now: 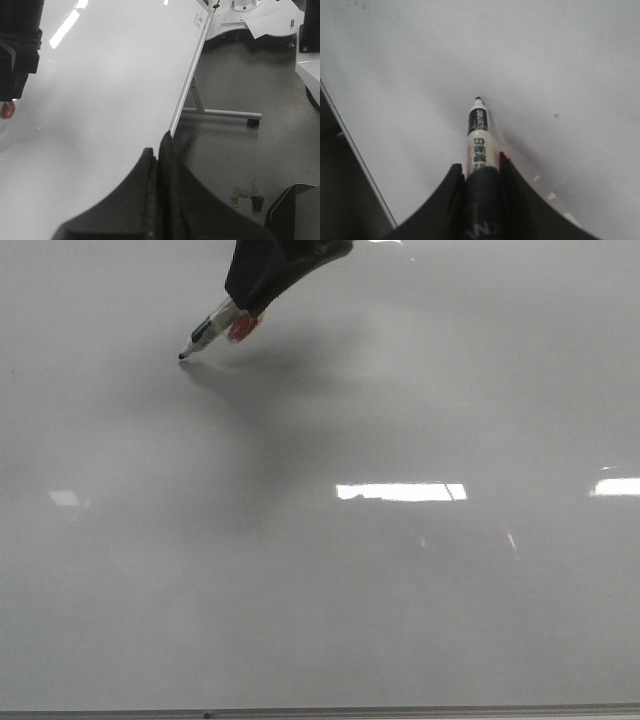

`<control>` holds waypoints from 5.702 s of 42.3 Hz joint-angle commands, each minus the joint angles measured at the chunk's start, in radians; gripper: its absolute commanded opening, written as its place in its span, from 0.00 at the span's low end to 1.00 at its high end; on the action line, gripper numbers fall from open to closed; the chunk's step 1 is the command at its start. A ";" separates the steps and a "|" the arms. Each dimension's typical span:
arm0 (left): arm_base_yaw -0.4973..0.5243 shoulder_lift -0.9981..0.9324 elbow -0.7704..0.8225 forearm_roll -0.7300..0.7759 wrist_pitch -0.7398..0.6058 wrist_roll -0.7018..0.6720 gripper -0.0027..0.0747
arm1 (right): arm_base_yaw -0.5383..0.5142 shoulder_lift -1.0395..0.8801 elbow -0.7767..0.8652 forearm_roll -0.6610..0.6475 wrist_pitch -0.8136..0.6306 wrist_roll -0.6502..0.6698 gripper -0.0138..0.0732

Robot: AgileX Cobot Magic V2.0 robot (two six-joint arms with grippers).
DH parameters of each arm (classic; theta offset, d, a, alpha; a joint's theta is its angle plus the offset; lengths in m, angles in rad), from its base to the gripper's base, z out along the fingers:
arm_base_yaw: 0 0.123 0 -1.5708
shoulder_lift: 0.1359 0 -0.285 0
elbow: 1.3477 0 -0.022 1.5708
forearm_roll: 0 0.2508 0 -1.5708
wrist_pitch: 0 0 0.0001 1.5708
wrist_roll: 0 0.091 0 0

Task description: Write number 7 on whiteboard

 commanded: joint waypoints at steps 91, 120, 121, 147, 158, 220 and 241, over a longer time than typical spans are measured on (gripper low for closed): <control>-0.001 0.157 -0.094 0.001 -0.039 -0.012 0.09 | 0.189 -0.306 0.058 -0.194 0.475 -0.144 0.09; -0.030 0.405 -0.163 0.096 -0.150 -0.004 0.50 | 0.350 -0.385 0.055 -0.131 0.491 -0.132 0.09; -0.030 0.409 -0.163 0.096 -0.148 -0.004 0.49 | 0.352 -0.385 0.055 -0.131 0.491 -0.132 0.09; -0.030 0.411 -0.163 0.096 -0.136 -0.002 0.01 | 0.350 -0.385 0.055 -0.110 0.472 -0.132 0.57; 0.042 0.396 -0.138 0.096 -0.142 -0.038 0.01 | 0.264 -0.494 0.099 -0.304 0.490 0.124 0.63; 0.995 0.837 0.035 -0.031 -0.814 -0.303 0.01 | -0.160 -1.347 0.967 -0.356 0.042 0.539 0.08; 0.995 0.920 0.011 -0.029 -0.932 -0.303 0.06 | -0.160 -1.347 0.967 -0.356 0.042 0.539 0.08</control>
